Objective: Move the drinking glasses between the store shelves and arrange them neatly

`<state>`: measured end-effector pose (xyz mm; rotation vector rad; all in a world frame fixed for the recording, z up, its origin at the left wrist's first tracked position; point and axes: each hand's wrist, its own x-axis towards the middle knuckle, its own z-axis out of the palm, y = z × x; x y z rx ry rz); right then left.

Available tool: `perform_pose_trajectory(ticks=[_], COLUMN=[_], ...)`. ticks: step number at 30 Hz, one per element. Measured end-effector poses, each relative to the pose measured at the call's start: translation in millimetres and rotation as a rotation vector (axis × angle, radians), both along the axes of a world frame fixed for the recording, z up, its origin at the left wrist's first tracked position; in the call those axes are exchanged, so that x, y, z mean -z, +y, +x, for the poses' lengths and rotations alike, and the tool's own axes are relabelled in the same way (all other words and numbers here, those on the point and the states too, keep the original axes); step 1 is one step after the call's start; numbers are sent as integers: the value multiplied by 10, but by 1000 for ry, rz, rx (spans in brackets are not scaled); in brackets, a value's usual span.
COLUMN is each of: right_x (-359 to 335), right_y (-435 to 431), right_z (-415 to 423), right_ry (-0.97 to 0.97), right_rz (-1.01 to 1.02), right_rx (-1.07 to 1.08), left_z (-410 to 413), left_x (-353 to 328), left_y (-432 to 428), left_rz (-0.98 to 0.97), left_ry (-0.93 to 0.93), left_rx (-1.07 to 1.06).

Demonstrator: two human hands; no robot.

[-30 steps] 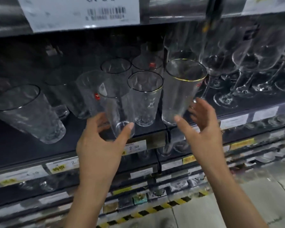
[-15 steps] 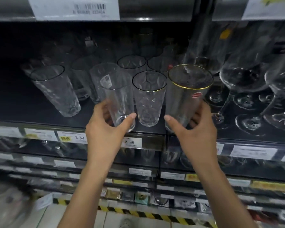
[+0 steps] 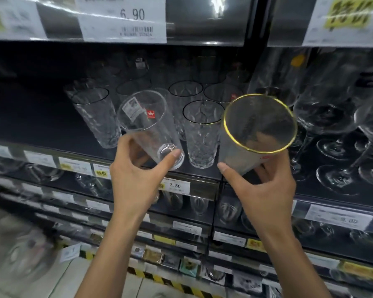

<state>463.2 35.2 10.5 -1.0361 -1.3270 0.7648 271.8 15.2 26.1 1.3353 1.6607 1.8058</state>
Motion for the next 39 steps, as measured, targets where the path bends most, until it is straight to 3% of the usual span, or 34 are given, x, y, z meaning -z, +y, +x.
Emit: perform_pose_trajectory(ticks=[5, 10, 12, 24, 29, 39], right_x=[-157, -87, -32, 163, 170, 307], right_y=[-28, -8, -14, -431, -875, -1646], right_z=[-132, -503, -746, -2666, -3591, -5234], right_ry=[46, 191, 274, 171, 81, 18], right_rz=[136, -56, -217, -511, -527, -504], right_rx=[-157, -486, -595, -1047, -1270, -1481], left_z=[-154, -407, -537, -1771, -2446, -3795], left_x=[-39, 58, 111, 289, 372, 579], left_y=[-185, -354, -468, -1579, -2195, -3104], left_rz=[156, 191, 166, 121, 101, 136], left_ry=[-72, -638, -740, -680, -650, -612], left_rx=[55, 351, 323, -316, -575, -791])
